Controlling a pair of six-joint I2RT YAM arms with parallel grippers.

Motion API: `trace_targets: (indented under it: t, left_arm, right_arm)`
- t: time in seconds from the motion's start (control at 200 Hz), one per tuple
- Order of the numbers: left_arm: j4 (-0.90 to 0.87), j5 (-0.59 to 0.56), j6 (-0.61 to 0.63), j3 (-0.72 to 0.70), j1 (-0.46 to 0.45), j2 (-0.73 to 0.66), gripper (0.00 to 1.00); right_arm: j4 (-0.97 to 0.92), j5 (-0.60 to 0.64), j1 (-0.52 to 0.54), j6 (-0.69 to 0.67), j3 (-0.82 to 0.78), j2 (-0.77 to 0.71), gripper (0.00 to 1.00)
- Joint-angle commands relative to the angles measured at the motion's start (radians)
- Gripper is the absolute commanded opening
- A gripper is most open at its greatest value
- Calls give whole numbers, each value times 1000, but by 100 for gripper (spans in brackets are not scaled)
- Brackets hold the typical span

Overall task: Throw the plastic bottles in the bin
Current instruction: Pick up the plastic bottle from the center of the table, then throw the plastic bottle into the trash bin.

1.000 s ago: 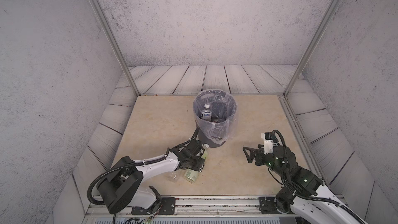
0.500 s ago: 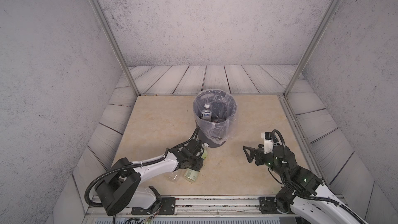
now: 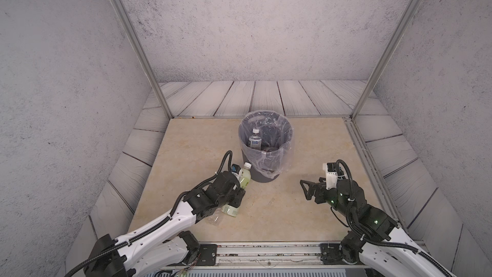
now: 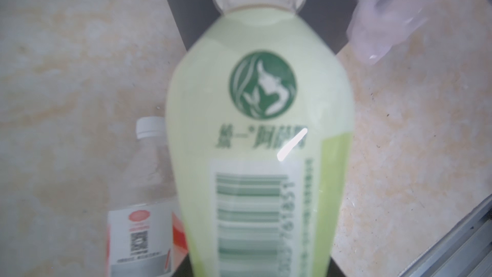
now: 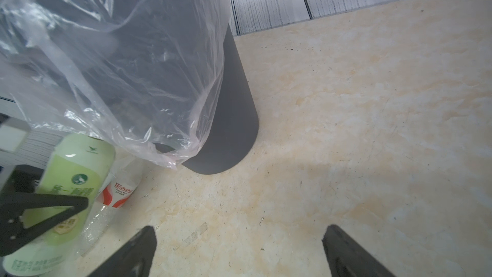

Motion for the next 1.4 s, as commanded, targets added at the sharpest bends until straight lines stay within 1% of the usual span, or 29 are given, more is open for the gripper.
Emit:
trace_targets:
  t: [0.0,0.22,0.4,0.521,0.626,0.756,0.821,0.861,0.921,0.966,0.996,1.026,1.056,1.106,1.136,1.176,1.211,1.221,1.261,1.286,1.321,1.396]
  left_arm:
    - [-53,-86,2,5,-9,-80,48]
    - [-162,-162,40,51,-8,-247,48]
    - [-245,-220,103,139,-8,-342,48]
    - [-198,-237,164,193,-8,-382,48]
    - [-71,-219,220,233,-9,-371,48]
    - [146,-159,270,277,-9,-309,48]
    - [232,-142,334,328,-9,-238,48]
    - [271,-129,388,387,-7,-183,48]
    - [337,-101,456,473,-7,-72,49]
    - [369,-85,474,550,-4,19,49]
    - [397,-50,490,600,7,85,50]
    - [409,-16,490,657,22,158,50]
    - [393,35,465,732,53,235,50]
    - [340,163,376,848,127,360,53]
    - [306,216,315,901,164,423,57]
    - [281,240,255,921,197,474,62]
    - [292,234,216,886,212,481,68]
    - [307,234,207,870,215,478,70]
    - [360,230,187,800,224,457,91]
    - [377,218,182,775,228,442,99]
    - [361,215,181,770,236,427,100]
    - [282,226,189,808,257,398,100]
  right_arm:
    - [0,-19,0,-16,32,15,100]
    - [5,-37,0,-20,38,22,100]
    - [-3,-57,0,-17,51,39,100]
    - [0,-63,0,-11,52,39,100]
    - [4,-66,0,-8,49,36,100]
    - [9,-86,0,-4,48,47,100]
    - [5,-93,0,-9,56,52,100]
    - [3,-93,0,-14,62,55,100]
    - [5,-93,0,-20,69,56,100]
    - [12,-93,0,-23,72,58,100]
    - [15,-95,0,-23,76,59,100]
    - [17,-95,0,-23,79,63,100]
    - [22,-96,0,-22,81,67,100]
    - [27,-101,0,-19,84,72,100]
    - [26,-105,0,-17,88,73,100]
    - [24,-105,0,-14,91,68,100]
    - [20,-99,0,-12,89,57,100]
    - [19,-97,1,-11,89,53,100]
    - [15,-87,0,-6,84,37,100]
    - [15,-83,0,-5,79,24,100]
    - [14,-83,0,-4,73,13,100]
    - [3,-87,0,-9,74,16,100]
